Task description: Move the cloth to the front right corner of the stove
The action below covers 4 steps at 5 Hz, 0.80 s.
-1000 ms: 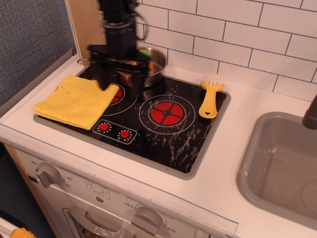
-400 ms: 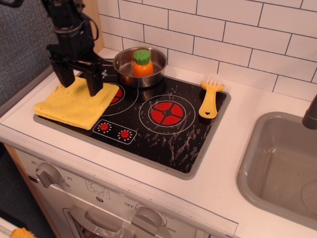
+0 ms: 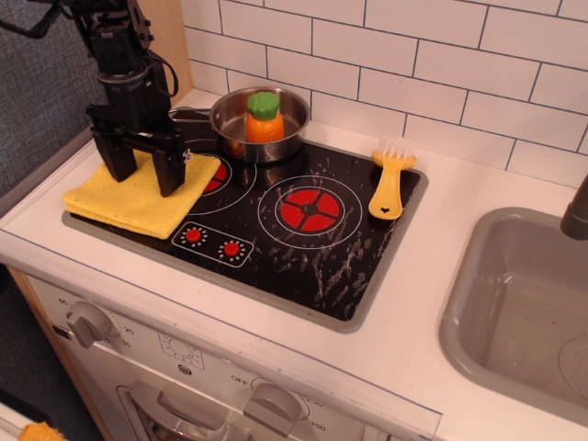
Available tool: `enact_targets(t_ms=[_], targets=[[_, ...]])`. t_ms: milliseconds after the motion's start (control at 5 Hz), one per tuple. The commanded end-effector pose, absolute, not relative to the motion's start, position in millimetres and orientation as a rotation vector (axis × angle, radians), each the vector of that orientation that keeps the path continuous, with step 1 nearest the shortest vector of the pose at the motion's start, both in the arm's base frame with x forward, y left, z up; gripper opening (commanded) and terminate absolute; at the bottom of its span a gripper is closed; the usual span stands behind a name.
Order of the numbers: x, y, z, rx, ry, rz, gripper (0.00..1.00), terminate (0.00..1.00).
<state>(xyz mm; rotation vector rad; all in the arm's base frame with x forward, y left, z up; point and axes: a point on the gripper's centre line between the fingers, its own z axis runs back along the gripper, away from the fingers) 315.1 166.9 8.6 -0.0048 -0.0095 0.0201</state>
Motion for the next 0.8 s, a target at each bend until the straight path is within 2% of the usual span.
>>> enact_targets(t_ms=[0,200,600], targets=[[319,121,10,0.03,0.022,-0.075,1.0,0.0],[312,73,24,0.003,-0.012,-0.122,1.0,0.0],[303,-4,27,-0.048,-0.009,-0.194,1.0,0.0]])
